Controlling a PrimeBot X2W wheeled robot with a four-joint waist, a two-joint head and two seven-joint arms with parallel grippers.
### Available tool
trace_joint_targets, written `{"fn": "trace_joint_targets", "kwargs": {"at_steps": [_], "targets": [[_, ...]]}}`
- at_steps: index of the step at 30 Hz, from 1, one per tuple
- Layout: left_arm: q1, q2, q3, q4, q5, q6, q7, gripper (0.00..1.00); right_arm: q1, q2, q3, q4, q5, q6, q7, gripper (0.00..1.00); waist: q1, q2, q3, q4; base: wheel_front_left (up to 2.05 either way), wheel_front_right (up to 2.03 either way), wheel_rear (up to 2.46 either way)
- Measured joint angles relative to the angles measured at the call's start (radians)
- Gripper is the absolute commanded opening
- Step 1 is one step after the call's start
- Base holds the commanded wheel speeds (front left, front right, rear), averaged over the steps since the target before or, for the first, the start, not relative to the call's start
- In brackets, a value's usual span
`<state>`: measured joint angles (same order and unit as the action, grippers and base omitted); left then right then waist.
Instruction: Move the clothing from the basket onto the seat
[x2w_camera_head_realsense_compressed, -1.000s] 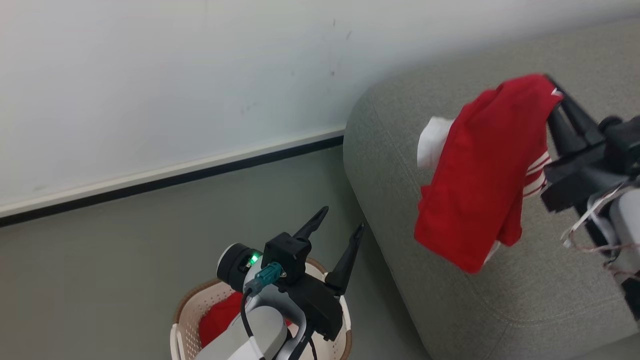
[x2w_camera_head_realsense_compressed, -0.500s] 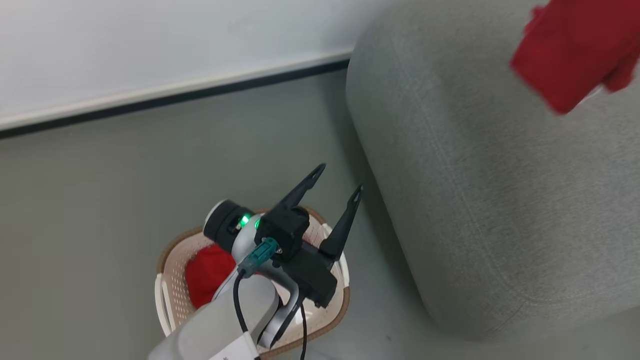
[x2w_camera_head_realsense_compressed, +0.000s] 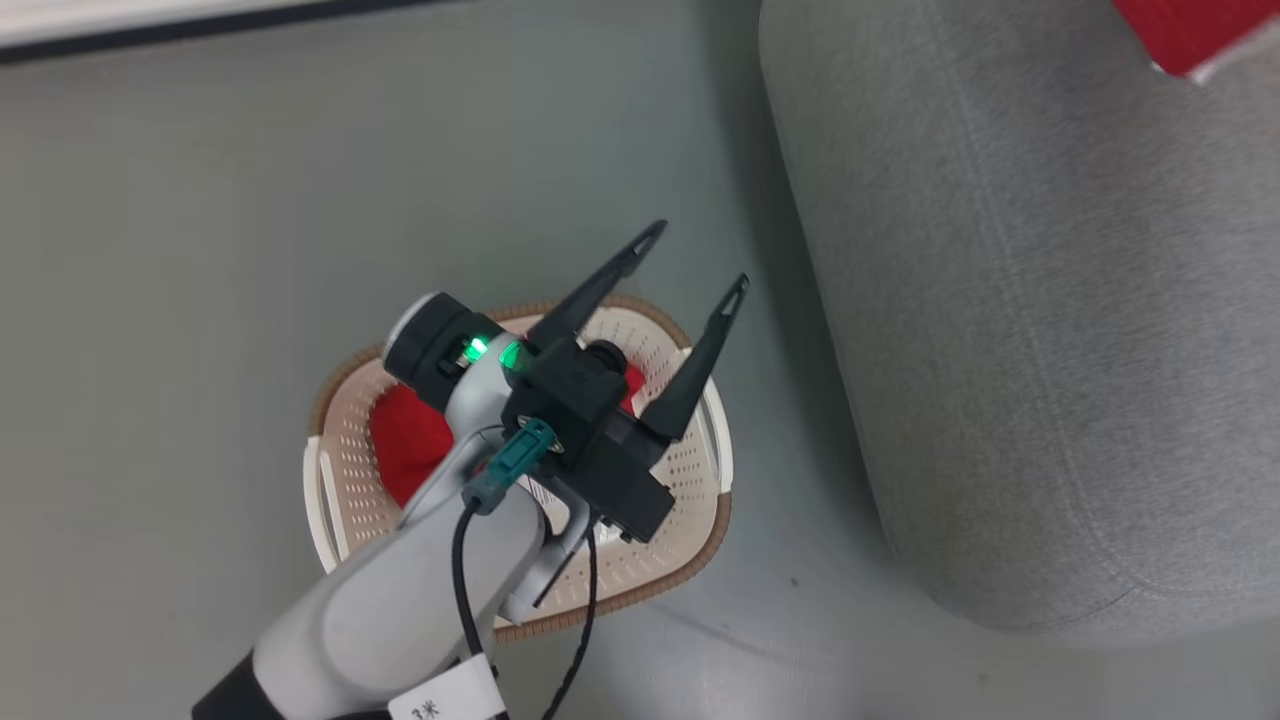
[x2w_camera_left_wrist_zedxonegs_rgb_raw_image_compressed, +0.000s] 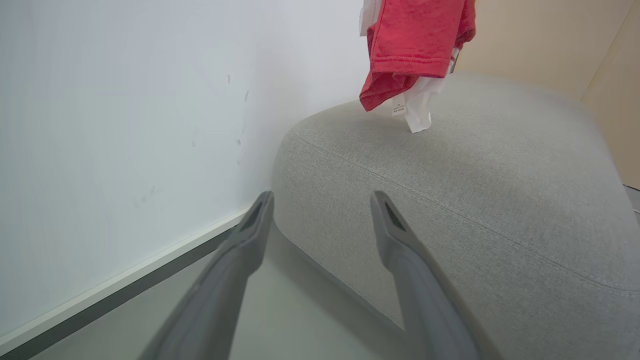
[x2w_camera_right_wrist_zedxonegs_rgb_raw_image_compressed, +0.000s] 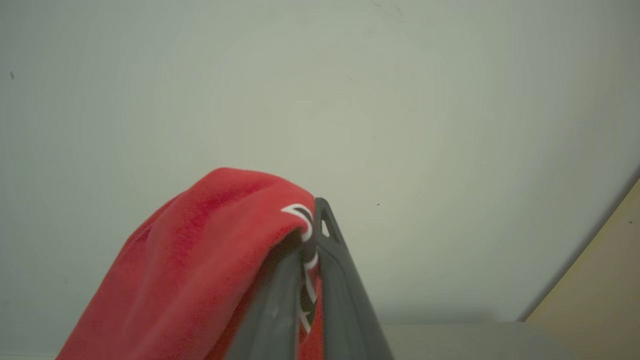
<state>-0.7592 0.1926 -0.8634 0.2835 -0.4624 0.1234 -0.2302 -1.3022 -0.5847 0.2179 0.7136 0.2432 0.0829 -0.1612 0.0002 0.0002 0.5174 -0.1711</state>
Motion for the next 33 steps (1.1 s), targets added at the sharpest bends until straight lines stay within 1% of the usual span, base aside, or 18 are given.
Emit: {"fn": "trace_joint_targets", "kwargs": {"at_steps": [6,8,9,12,14,19,20,21,22,23,25,28,33], "targets": [[-0.029,0.027,0.010,-0.021,0.037,0.000,0.019,1.00,0.006,0.009,-0.012,0.082,0.003,-0.021,-0.026,0.00,-0.0001,0.0000,0.090,-0.003,0.00,0.00,0.00],[-0.033,0.032,0.014,-0.021,0.042,0.000,0.023,1.00,0.009,0.015,-0.013,0.099,0.004,-0.023,-0.027,0.00,-0.0001,0.0000,0.104,-0.005,0.00,0.00,0.00],[-0.035,0.039,0.017,-0.018,0.044,0.000,0.026,1.00,0.030,0.031,-0.017,0.137,0.012,-0.028,-0.036,0.00,-0.0001,0.0000,0.130,-0.010,0.00,0.00,0.00],[-0.036,0.041,0.017,-0.015,0.052,0.000,0.027,1.00,0.080,0.060,-0.018,0.194,0.022,-0.032,-0.045,0.00,0.0000,0.0001,0.162,-0.019,0.00,0.00,0.00],[-0.036,0.040,0.018,-0.014,0.054,0.000,0.028,1.00,0.116,0.083,-0.018,0.219,0.025,-0.042,-0.053,0.00,-0.0001,0.0001,0.178,-0.025,0.00,0.00,0.00],[-0.036,0.041,0.020,-0.004,0.059,0.000,0.030,1.00,0.163,0.115,-0.015,0.267,0.031,-0.039,-0.062,0.00,-0.0001,0.0000,0.194,-0.038,0.00,0.00,0.00],[-0.036,0.041,0.020,0.002,0.060,0.000,0.030,1.00,0.169,0.117,-0.015,0.277,0.031,-0.039,-0.067,0.29,-0.0001,0.0000,0.196,-0.040,0.00,0.00,0.00],[-0.036,0.041,0.021,0.009,0.060,0.000,0.030,1.00,0.173,0.119,-0.015,0.285,0.031,-0.039,-0.069,0.40,-0.0001,0.0000,0.195,-0.042,0.00,0.00,0.00],[-0.035,0.041,0.022,0.014,0.059,0.000,0.030,1.00,0.175,0.122,-0.016,0.291,0.034,-0.039,-0.071,0.64,-0.0001,-0.0001,0.193,-0.042,0.00,0.00,0.00],[-0.035,0.041,0.025,0.019,0.059,0.000,0.030,1.00,0.179,0.125,-0.015,0.295,0.036,-0.039,-0.075,1.00,-0.0001,-0.0001,0.189,-0.043,0.00,0.00,0.00],[-0.033,0.041,0.032,0.029,0.059,0.000,0.029,1.00,0.186,0.131,-0.014,0.299,0.037,-0.037,-0.078,1.00,-0.0003,-0.0001,0.181,-0.044,0.00,0.00,0.00],[-0.030,0.040,0.042,0.044,0.059,0.000,0.025,1.00,0.189,0.126,-0.008,0.309,0.037,-0.022,-0.084,1.00,-0.0003,-0.0001,0.164,-0.045,0.00,0.00,0.00],[-0.001,0.034,0.055,0.074,0.050,0.001,0.015,1.00,0.225,0.128,0.009,0.308,0.028,-0.012,-0.088,1.00,-0.0003,-0.0001,0.127,-0.048,0.00,0.00,0.00]]}}
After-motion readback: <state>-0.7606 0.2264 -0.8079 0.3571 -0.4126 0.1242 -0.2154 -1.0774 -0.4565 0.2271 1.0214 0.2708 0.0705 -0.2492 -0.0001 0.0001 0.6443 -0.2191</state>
